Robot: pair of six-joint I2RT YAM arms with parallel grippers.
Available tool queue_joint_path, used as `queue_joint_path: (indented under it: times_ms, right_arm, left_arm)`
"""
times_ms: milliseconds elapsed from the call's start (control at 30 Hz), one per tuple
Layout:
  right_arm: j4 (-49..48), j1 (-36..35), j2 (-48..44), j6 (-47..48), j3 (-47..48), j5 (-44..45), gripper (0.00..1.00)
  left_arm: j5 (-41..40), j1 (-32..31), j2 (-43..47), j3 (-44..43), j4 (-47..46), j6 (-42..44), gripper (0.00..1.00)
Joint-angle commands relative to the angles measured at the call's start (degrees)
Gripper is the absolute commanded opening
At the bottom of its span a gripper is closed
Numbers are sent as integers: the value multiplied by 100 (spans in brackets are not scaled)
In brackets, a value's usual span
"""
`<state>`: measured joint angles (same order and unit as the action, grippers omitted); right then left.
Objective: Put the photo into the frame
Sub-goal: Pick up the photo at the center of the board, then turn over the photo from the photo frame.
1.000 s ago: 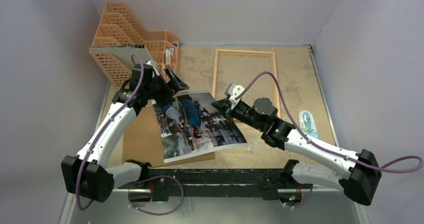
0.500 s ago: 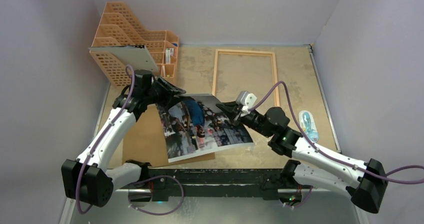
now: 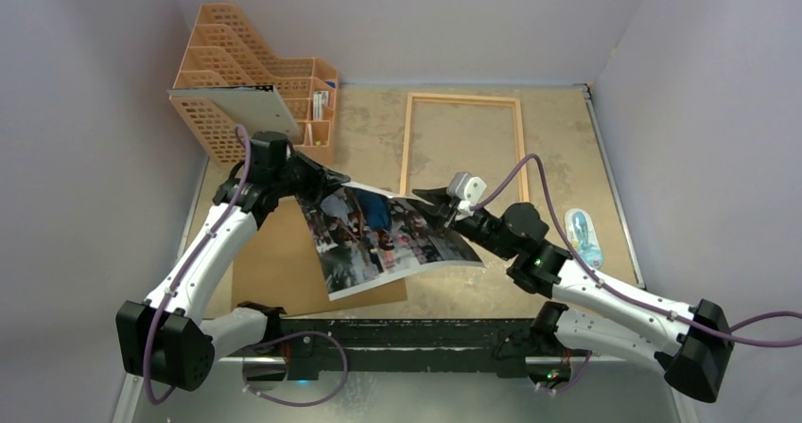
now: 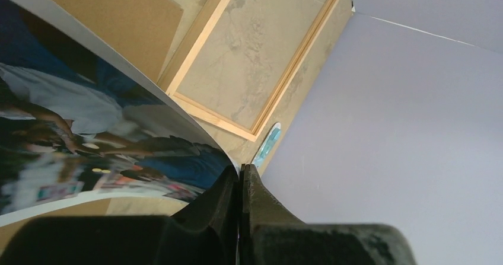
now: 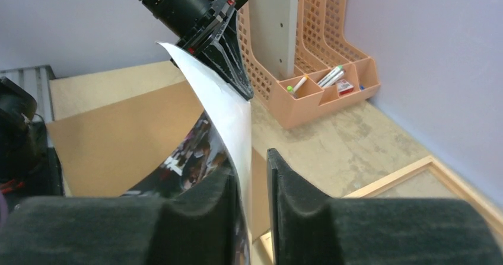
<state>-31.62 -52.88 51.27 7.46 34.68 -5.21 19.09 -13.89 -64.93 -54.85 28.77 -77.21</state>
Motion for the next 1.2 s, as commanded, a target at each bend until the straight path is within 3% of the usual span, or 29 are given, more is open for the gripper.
queue_joint_path:
  times_ms: [0, 67, 133, 333, 467, 567, 633, 700, 800, 933, 1033, 1100, 1167]
  right_arm:
    - [-4, -20, -135, -75, 169, 275, 41]
    - [252, -20, -135, -132, 292, 134, 59]
    - [584, -19, -94, -240, 537, -55, 68]
    - [1086, -16, -237, -439, 1165, -734, 76]
    - [668, -14, -582, -684, 1180, -1769, 84]
    - [669, -16, -462, -976, 1535, -2739, 85]
    - [685, -18, -313, -1170, 1788, -2936, 85]
    - [586, -17, -169, -1404, 1953, -2673, 84]
    - [645, -17, 19, -1815, 2114, -1615, 83]
    - [1438, -2, 428, -2572, 2638, 811, 82]
    - [2546, 112, 1032, -3302, 3313, 2310, 83]
    - [3418, 545, 1425, -3766, 3830, 2358, 83]
    - [3661, 1133, 1619, -3971, 3943, 1785, 81]
  left_arm:
    - [186, 35, 71, -238, -145, 16, 0]
    - [202, 35, 109, -272, -296, 119, 0]
    - [116, 35, 137, -373, -303, 245, 0]
    - [20, 27, 92, -770, -396, 551, 0]
    - [-18, 27, 21, -1102, -395, 847, 0]
    - [-75, 7, -36, -1367, -278, 1106, 0]
    - [-76, -58, -51, -1474, -340, 1221, 0]
    - [-22, -203, -105, -1628, -411, 1369, 0]
    - [-69, -581, -241, -1956, -432, 1663, 0]
    - [11, -1033, -491, -2401, -403, 2082, 0]
    - [284, -1097, -703, -2689, -499, 2375, 0]
    - [455, -1098, -843, -2860, -586, 2702, 0]
    - [423, -1091, -1039, -3139, -434, 3044, 0]
